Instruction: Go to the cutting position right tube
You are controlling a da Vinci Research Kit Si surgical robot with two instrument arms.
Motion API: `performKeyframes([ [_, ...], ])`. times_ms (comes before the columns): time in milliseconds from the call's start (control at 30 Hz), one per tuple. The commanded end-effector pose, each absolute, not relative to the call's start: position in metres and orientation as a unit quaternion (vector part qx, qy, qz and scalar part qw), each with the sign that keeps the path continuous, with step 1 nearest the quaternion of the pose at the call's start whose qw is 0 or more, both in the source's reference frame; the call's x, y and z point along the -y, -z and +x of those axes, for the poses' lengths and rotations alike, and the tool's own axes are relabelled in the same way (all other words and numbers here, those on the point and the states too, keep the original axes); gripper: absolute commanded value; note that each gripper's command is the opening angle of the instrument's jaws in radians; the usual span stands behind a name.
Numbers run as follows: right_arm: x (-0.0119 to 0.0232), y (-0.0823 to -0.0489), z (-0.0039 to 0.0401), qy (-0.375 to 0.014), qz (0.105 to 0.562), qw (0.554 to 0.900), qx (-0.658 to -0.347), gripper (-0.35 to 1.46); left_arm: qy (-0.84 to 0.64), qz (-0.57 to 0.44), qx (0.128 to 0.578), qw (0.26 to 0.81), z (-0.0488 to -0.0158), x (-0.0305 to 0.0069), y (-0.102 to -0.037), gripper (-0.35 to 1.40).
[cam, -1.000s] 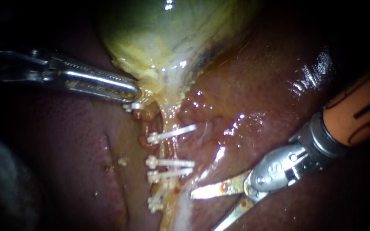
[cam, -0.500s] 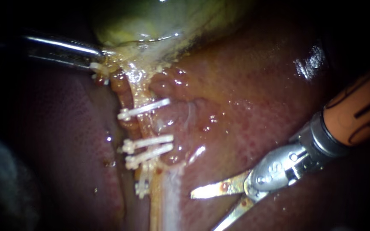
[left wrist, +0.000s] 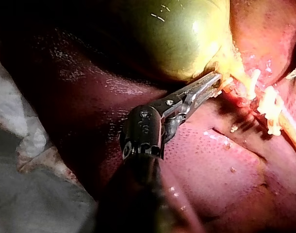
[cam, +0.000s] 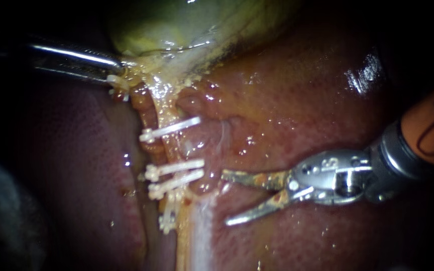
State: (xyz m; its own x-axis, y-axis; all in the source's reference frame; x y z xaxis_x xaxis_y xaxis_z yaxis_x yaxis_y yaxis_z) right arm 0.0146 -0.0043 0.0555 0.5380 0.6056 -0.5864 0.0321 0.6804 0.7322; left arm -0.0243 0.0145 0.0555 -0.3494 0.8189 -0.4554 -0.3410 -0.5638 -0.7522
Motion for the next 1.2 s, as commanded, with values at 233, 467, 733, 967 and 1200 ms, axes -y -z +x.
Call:
performKeyframes([
  [233, 0.0027, -0.0572, 0.0158, -0.227, 0.368, 0.794, -0.428, 1.30, -0.773, -0.430, 0.278, 0.375, -0.0244, -0.0145, -0.0555, -0.35],
  [467, 0.0015, -0.0593, 0.0178, -0.246, 0.369, 0.790, -0.423, 1.30, -0.773, -0.430, 0.278, 0.375, -0.0244, -0.0144, -0.0554, -0.35],
  [733, 0.0020, -0.0612, 0.0194, -0.249, 0.375, 0.788, -0.420, 1.30, -0.773, -0.429, 0.277, 0.376, -0.0244, -0.0144, -0.0553, -0.35],
  [967, 0.0023, -0.0620, 0.0211, -0.237, 0.391, 0.779, -0.428, 1.30, -0.773, -0.429, 0.277, 0.376, -0.0245, -0.0144, -0.0553, -0.35],
  [1200, 0.0028, -0.0619, 0.0230, -0.204, 0.402, 0.772, -0.449, 1.30, -0.773, -0.429, 0.277, 0.376, -0.0245, -0.0143, -0.0553, -0.35],
])
